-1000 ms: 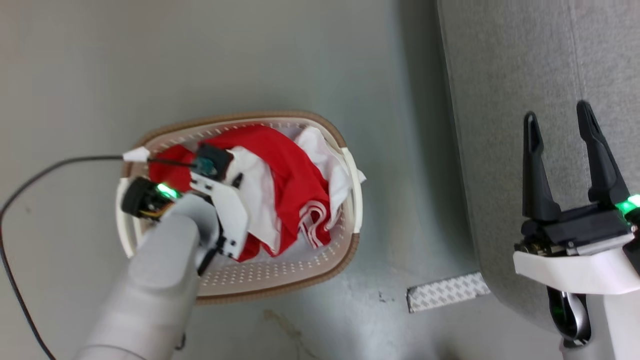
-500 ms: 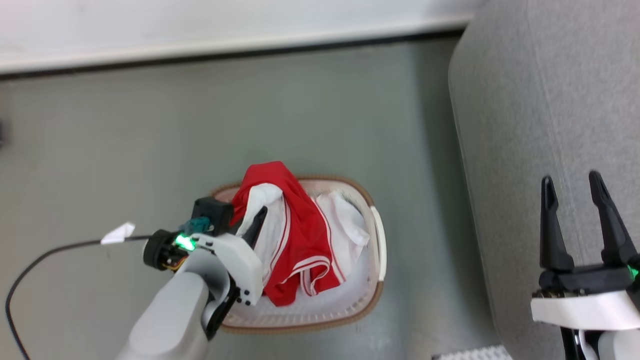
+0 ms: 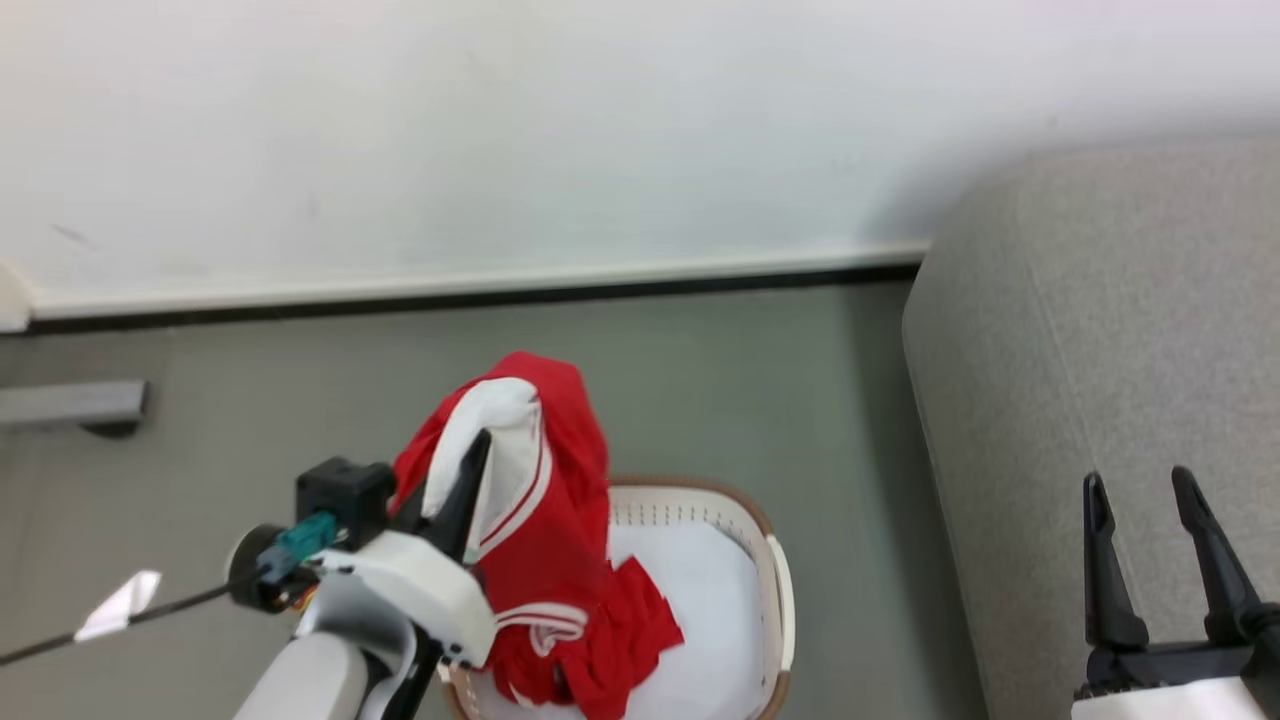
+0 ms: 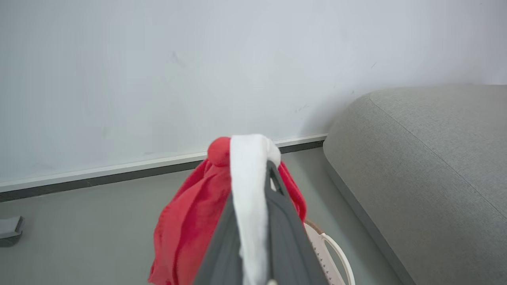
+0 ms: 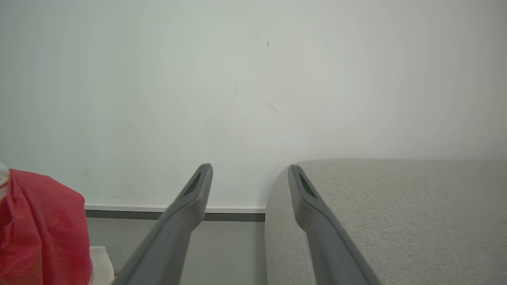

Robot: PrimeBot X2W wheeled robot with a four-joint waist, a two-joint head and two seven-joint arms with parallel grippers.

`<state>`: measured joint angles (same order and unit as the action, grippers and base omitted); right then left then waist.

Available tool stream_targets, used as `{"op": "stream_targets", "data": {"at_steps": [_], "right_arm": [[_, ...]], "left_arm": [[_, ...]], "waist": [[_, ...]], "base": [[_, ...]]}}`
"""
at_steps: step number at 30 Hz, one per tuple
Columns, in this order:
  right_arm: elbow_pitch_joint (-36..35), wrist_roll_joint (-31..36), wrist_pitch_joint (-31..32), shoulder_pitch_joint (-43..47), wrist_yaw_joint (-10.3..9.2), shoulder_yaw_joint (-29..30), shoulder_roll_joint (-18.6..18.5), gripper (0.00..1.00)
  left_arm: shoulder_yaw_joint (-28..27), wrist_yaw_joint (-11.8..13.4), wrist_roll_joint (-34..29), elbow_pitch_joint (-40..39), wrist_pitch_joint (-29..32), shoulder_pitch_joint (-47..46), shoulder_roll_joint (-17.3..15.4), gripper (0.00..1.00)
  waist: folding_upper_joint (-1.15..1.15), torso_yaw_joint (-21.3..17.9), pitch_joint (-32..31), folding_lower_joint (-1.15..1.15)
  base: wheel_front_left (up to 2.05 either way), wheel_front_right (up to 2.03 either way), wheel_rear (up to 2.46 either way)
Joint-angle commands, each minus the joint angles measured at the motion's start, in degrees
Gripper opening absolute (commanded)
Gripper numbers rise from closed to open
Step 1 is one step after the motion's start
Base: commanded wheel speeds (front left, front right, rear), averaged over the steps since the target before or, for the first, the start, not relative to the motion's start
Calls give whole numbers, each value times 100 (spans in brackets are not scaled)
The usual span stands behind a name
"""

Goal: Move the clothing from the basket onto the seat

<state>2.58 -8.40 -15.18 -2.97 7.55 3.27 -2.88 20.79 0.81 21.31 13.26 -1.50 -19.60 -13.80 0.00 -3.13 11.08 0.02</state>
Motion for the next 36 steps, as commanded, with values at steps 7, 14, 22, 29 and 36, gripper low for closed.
{"op": "stream_targets", "data": {"at_steps": [7,14,22,29,36], "right_arm": [[107,82,5,368,-12,28,-86,100],[430,74,5,674,-12,-184,-257,100],[566,-19,5,774,-12,-262,-362,100],[520,-77,5,671,-12,-475,-417,100],[294,-295,5,329,-12,-1373,-795,100]], "left_arm": [[-352,418,71,-783,-163,706,-266,0],[-537,615,102,-955,-361,1317,-452,0],[-608,668,163,-1030,-363,1496,-538,0],[-556,629,163,-1187,-327,1363,-566,0],[-337,512,60,-1651,-127,1094,-584,0]], "waist": [[0,80,-649,-2],[0,73,-1136,-2],[0,167,-1229,-2],[0,232,-1209,-2],[0,249,-1205,-2]], "base": [[0,0,0],[0,0,0],[0,0,0],[0,0,0],[0,0,0]]}}
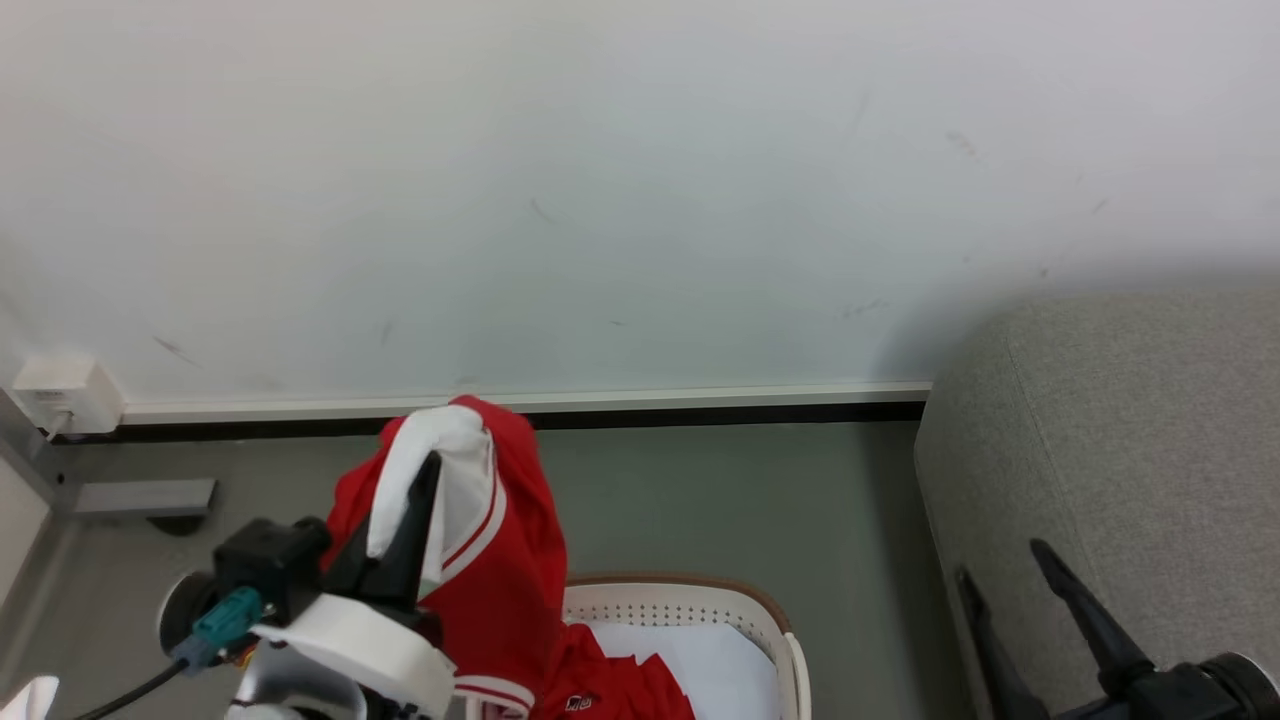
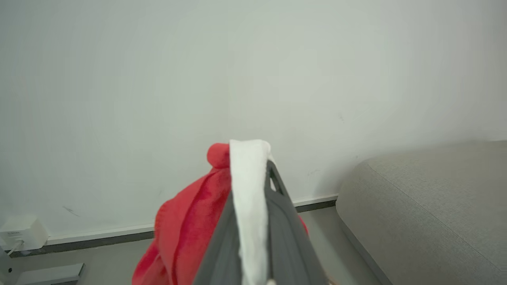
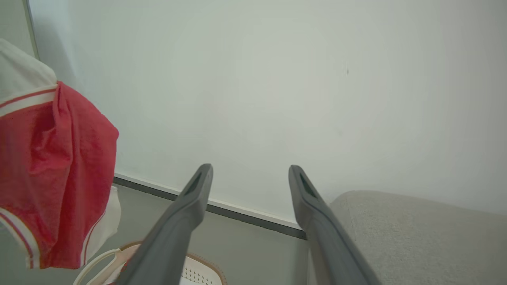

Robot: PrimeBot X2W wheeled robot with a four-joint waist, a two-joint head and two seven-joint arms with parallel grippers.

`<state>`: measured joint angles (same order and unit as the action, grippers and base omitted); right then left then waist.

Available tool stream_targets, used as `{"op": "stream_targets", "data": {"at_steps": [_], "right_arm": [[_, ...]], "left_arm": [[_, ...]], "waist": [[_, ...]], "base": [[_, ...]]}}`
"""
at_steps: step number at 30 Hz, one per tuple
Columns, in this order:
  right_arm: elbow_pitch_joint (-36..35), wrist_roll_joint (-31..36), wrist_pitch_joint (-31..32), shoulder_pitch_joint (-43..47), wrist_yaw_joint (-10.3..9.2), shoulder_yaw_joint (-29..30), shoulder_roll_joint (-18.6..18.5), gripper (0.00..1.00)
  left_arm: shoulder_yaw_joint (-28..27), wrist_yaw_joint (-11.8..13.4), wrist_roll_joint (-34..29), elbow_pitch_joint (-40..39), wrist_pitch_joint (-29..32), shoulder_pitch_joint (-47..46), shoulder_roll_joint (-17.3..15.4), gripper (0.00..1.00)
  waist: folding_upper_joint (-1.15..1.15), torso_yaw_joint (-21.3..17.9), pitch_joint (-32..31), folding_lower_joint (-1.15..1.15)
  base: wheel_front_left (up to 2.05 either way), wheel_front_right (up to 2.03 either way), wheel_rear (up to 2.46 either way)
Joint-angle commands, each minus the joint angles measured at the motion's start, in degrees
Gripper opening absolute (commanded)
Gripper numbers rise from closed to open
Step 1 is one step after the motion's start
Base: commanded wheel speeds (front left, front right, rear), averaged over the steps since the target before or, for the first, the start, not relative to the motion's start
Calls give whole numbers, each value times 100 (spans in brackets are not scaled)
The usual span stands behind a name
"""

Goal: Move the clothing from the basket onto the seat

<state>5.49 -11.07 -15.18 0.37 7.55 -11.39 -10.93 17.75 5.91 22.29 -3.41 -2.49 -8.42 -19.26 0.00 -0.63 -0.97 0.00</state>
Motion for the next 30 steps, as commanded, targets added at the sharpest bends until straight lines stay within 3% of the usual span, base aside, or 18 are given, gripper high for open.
{"op": "stream_targets", "data": {"at_steps": [1,4,11,18,23,30], "right_arm": [[-29,-91,10,-74,-12,-75,-67,100],[-211,-326,197,-431,-12,-816,-371,100],[-537,-821,516,-1002,-12,-1837,-717,100],[-706,-1281,796,-1406,-12,-2440,-963,100],[-866,-1633,1042,-1585,-12,-2767,-1240,100],[-1115,-2106,1358,-1880,-12,-3239,-1691,100]], "left_arm": [[21,-24,-55,-59,17,-77,-43,0],[242,-174,-78,-354,237,-310,-10,0],[789,-480,-135,-623,520,-640,186,0],[1449,-836,-201,-717,627,-932,507,0],[2050,-1202,-93,-785,728,-1131,388,0],[2767,-1335,416,-764,524,-1514,71,0]], "waist": [[0,1,-1,0],[0,-12,-9,0],[0,-27,-53,0],[0,-63,-81,0],[0,-95,-62,0],[0,-152,-41,0]], "base": [[0,0,0],[0,0,0],[0,0,0],[0,0,0],[0,0,0],[0,0,0]]}}
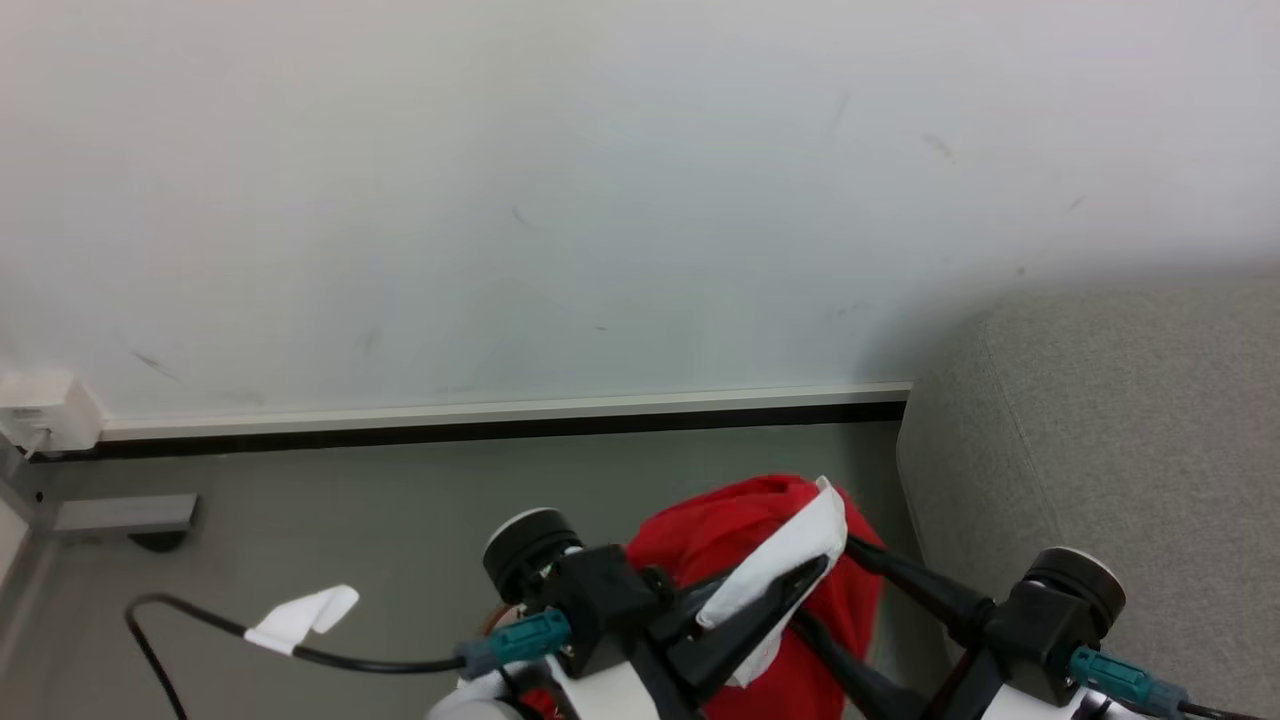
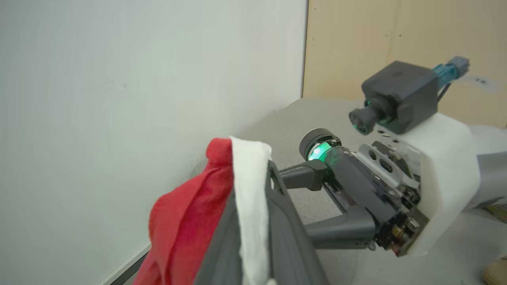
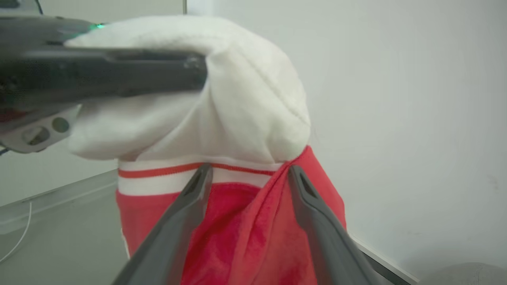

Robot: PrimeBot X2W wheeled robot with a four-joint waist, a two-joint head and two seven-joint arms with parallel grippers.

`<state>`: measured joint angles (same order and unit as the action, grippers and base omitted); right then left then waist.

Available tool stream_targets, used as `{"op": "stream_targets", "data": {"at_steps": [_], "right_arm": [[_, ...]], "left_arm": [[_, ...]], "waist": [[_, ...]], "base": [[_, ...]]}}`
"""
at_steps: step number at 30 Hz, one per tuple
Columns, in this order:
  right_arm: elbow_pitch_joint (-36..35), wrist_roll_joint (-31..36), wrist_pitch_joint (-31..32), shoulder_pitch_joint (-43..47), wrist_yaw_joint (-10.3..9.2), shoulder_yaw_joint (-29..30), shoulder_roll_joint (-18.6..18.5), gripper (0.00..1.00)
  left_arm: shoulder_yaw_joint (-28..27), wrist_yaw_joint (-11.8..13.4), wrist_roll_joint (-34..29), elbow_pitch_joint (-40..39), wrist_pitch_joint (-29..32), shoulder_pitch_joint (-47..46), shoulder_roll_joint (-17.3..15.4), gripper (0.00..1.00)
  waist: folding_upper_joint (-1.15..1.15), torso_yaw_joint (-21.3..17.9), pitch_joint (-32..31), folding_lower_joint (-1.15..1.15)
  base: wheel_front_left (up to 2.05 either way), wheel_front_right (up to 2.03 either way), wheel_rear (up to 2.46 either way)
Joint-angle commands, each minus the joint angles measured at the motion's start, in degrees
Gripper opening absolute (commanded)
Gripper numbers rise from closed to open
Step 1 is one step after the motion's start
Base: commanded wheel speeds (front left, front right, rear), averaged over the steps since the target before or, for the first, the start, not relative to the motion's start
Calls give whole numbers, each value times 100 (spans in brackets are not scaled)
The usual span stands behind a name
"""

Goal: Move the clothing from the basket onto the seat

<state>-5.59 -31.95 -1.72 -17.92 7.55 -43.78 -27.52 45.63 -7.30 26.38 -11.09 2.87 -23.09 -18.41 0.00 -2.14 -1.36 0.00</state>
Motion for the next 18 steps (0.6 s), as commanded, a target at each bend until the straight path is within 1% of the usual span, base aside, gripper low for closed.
{"op": "stream_targets", "data": {"at_steps": [1,5,9,13,18], "right_arm": [[-40,-74,14,-84,-12,-58,-65,100],[-62,-193,1,-226,-12,-189,-170,100],[-43,-253,-17,-292,-12,-123,-300,100],[-30,-281,45,-322,-12,-157,-411,100],[-87,-586,205,-307,-12,-409,-443,100]], "left_arm": [[56,-19,120,-2,-66,-81,-19,0],[397,-19,464,17,-235,-289,-196,0],[584,-19,680,71,-335,-449,-349,0],[746,-20,915,89,-425,-605,-462,0],[933,-20,1110,122,-595,-769,-536,0]], "waist": [[0,-7,-2,0],[0,-15,8,0],[0,-14,11,0],[0,-9,17,0],[0,-12,14,0]], "base": [[0,0,0],[0,0,0],[0,0,0],[0,0,0],[0,0,0]]}}
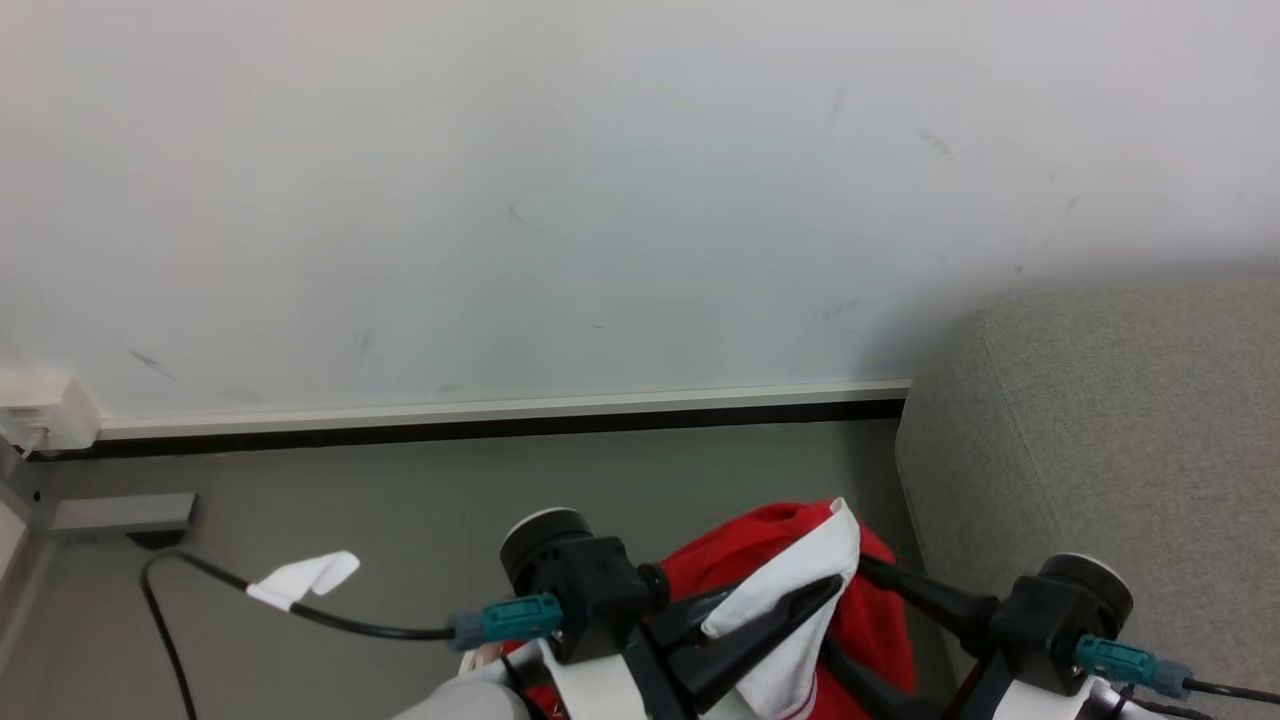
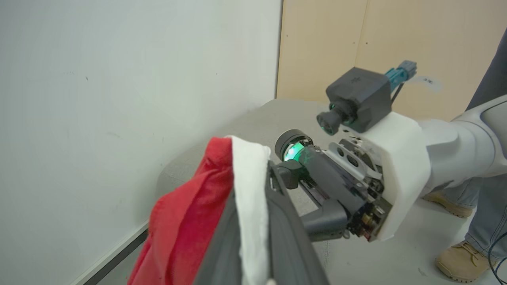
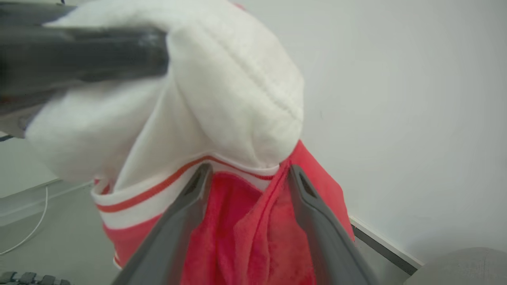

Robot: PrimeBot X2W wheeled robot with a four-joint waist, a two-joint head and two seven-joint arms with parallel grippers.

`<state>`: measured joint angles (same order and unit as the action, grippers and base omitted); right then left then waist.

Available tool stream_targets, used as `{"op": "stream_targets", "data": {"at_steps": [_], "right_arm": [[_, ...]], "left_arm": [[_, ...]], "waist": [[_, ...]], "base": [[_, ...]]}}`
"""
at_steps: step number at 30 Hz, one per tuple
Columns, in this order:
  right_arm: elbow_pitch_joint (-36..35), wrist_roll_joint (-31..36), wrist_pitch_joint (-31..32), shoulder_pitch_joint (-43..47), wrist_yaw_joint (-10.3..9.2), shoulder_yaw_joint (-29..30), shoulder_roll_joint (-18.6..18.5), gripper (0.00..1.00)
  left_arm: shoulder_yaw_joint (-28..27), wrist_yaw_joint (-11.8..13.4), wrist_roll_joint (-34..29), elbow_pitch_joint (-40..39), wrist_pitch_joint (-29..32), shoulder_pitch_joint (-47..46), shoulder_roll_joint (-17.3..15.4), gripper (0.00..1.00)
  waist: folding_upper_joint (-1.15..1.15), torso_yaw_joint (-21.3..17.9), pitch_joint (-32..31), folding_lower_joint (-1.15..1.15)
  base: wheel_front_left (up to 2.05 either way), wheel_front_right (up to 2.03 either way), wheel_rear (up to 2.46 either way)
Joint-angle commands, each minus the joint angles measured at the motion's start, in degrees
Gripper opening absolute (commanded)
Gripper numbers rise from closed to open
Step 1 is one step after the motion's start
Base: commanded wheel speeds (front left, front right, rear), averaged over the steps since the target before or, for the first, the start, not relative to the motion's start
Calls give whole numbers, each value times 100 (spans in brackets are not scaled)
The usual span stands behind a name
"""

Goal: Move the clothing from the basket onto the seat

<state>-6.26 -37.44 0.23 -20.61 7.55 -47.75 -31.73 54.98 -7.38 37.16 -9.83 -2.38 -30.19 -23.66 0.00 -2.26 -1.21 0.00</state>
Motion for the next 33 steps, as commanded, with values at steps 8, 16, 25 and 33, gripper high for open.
{"op": "stream_targets", "data": {"at_steps": [8,16,25,33], "right_arm": [[-37,-506,-101,-182,-12,-325,-117,0],[6,-815,-329,-109,-12,-261,-200,0],[-33,-1040,-589,73,-12,-95,-147,0],[97,-964,-764,204,-12,173,-143,0]], "left_arm": [[218,-12,273,143,-231,-227,-37,0],[228,13,342,347,-364,-248,-82,0],[186,111,299,649,-589,-158,37,64],[173,268,313,925,-774,22,90,100]], "waist": [[0,-38,5,0],[0,-96,22,0],[0,-189,37,0],[0,-325,35,0]], "base": [[0,0,0],[0,0,0],[0,0,0],[0,0,0]]}}
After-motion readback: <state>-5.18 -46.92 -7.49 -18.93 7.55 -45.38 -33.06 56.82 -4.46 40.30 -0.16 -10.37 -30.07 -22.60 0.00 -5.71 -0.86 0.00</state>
